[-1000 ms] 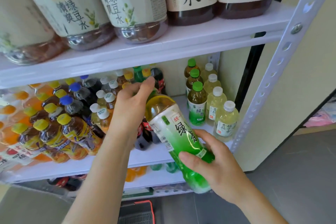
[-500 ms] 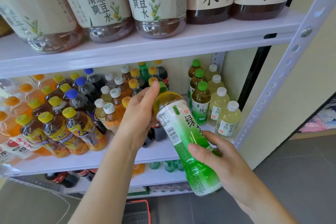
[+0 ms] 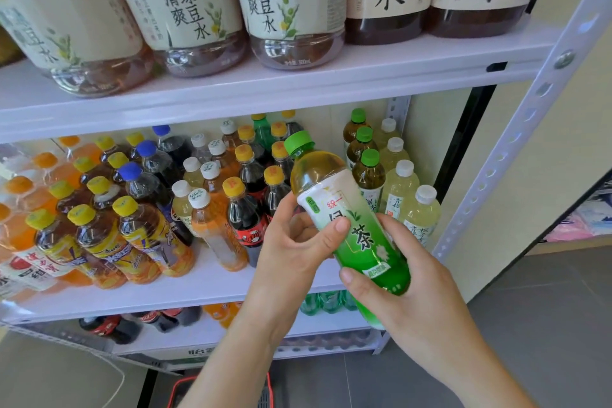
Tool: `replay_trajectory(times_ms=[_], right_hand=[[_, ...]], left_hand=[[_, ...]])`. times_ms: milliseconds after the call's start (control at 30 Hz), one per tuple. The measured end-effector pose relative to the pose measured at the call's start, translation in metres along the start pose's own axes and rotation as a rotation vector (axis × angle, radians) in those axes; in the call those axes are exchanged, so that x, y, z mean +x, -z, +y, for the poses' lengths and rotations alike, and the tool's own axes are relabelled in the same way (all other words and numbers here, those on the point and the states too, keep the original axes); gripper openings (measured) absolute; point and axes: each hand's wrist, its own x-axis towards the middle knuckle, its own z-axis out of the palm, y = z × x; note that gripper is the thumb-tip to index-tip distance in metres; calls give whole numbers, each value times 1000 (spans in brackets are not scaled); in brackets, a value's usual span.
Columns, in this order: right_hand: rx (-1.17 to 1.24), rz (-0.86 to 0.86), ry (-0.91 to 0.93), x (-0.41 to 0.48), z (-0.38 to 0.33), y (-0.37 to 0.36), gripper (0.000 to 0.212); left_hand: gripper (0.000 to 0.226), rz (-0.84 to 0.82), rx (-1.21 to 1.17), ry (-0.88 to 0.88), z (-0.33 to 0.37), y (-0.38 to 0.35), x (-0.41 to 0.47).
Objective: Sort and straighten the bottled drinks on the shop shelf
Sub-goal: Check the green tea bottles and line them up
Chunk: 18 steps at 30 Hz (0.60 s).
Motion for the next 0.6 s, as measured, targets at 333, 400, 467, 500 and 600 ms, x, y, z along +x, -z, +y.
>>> replay_trajectory(times_ms=[333,400,467,500,600], right_hand=[[-126,3,138,-1,2,5,71],[-297,33,198,-2,2,0,70],[-450,71,281,-5,2,-8,68],[-490,84,323,-6,2,-12,68],[-469,69,402,-9,7,-15,67]], left_hand=[[48,41,-358,154,-1,-5,-3],[58,-29,-383,224,-1,-5,-4],[72,-24,-374,247,-1,-10,-3],[76,8,-378,255,-1,-12,-3],[72,111,-476,323,-6,-14,0]])
